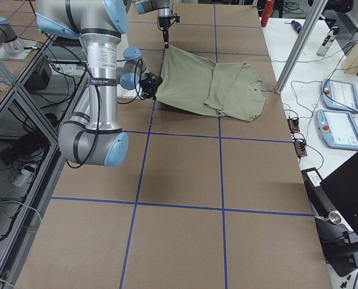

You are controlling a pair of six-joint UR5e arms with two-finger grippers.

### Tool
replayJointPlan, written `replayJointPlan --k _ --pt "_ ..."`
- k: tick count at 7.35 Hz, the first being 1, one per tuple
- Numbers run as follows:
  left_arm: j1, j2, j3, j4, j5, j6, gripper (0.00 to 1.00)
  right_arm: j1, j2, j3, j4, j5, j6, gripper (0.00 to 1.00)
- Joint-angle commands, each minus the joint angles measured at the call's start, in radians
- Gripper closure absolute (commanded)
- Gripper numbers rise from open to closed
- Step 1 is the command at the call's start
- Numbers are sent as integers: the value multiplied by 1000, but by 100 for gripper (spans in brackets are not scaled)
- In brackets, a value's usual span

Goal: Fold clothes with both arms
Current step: 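Lift the hem with both grippers and fold it over toward the collar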

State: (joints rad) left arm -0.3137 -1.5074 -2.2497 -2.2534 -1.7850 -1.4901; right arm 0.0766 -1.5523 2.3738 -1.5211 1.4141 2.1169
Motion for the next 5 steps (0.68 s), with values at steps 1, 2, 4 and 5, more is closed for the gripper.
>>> replayJointPlan --k 1,2,4,5 --pt "-7 -14 -314 348 -167 1 100 31 1 317 -280 135 -24 100" --pt "-80 -69 -385 497 -251 7 100 126 17 375 -318 248 -96 100" --pt "-166 -288 -211 578 -278 25 100 247 122 247 -321 290 -281 100" --pt "-242 -380 -67 578 -278 109 100 329 255 105 -321 298 -346 100"
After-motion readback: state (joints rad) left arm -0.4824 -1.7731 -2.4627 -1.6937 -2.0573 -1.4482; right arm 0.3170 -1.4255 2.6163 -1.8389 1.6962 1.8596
